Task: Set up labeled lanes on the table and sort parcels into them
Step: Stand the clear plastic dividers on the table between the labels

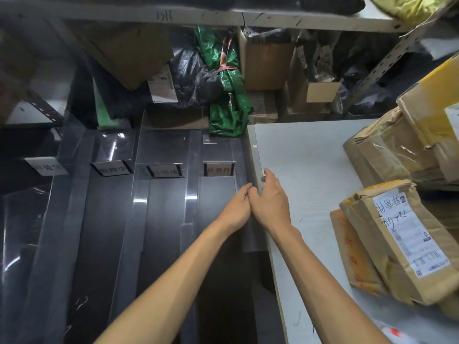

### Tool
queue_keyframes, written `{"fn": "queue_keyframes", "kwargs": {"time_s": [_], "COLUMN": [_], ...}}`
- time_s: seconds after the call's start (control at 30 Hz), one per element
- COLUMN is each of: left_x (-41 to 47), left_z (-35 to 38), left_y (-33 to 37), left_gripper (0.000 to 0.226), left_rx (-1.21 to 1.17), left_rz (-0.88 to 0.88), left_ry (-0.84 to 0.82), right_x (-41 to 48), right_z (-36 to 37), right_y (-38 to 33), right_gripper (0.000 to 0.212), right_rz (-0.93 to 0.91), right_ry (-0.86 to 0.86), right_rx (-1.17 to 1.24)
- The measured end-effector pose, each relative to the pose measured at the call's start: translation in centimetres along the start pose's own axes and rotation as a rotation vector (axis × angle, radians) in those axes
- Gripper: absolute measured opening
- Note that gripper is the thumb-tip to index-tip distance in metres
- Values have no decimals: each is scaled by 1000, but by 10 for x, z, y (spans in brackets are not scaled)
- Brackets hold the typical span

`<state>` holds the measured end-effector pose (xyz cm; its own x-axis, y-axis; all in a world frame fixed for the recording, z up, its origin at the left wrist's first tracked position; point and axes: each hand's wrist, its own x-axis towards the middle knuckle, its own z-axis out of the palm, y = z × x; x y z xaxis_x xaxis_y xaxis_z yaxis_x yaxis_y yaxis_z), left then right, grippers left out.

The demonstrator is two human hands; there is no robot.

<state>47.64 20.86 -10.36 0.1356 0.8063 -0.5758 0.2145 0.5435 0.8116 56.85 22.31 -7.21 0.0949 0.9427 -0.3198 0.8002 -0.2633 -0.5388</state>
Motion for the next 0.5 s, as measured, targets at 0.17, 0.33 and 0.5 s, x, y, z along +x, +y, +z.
{"fn": "queue_keyframes", "kwargs": {"time_s": [0.17,0.33,0.5], "left_x": [-27,-58,-110], "left_z": [-7,-16,-31], "left_y": [9,6,2], "left_gripper": [49,49,45], "left_rx": [20,92,145], "left_rz": [54,135,254], "left_ry": [35,75,105], "right_x": [-26,-62,-109], "right_z": [-7,-14,-13], "right_y": [-4,-8,-25], "right_gripper": [61,54,40], "right_rz": [-35,-88,-198], "right_ry": [28,48,18], "right_rx": [-14,4,132]}}
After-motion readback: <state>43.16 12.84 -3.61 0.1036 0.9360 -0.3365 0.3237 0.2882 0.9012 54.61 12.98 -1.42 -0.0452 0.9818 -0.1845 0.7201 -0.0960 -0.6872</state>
